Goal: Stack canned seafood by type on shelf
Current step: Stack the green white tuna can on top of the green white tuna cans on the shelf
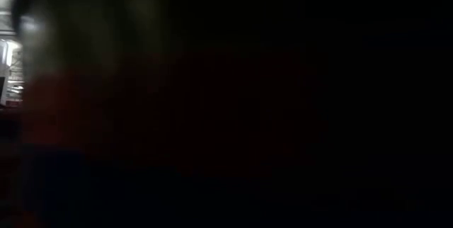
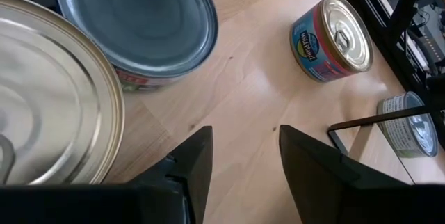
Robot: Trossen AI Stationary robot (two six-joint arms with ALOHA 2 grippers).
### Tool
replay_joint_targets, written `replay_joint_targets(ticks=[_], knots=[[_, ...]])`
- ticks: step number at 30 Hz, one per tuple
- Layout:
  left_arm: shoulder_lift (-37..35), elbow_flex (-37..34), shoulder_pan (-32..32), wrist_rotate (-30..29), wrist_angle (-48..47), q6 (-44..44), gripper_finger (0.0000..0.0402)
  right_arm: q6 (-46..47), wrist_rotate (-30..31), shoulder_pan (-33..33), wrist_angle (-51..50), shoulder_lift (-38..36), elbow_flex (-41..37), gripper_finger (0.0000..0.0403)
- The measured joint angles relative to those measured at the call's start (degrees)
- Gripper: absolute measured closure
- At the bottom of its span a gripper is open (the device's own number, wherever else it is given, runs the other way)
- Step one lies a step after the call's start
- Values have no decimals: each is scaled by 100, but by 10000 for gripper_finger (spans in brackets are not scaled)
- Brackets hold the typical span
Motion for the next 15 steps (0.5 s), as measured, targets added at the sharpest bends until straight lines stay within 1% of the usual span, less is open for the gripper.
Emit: replay_joint_targets(ticks=[3,6,11,15], knots=[[76,17,-8,-155,-9,163,253,2,1,0,2,0,0,235],[147,27,-10,-516,-103,192,273,2,3,0,2,0,0,235],[178,18,-2,-1037,-537,178,329,2,3,0,2,0,-2,235],[182,16,4,-1122,-623,277,383,2,5,0,2,0,-2,235]])
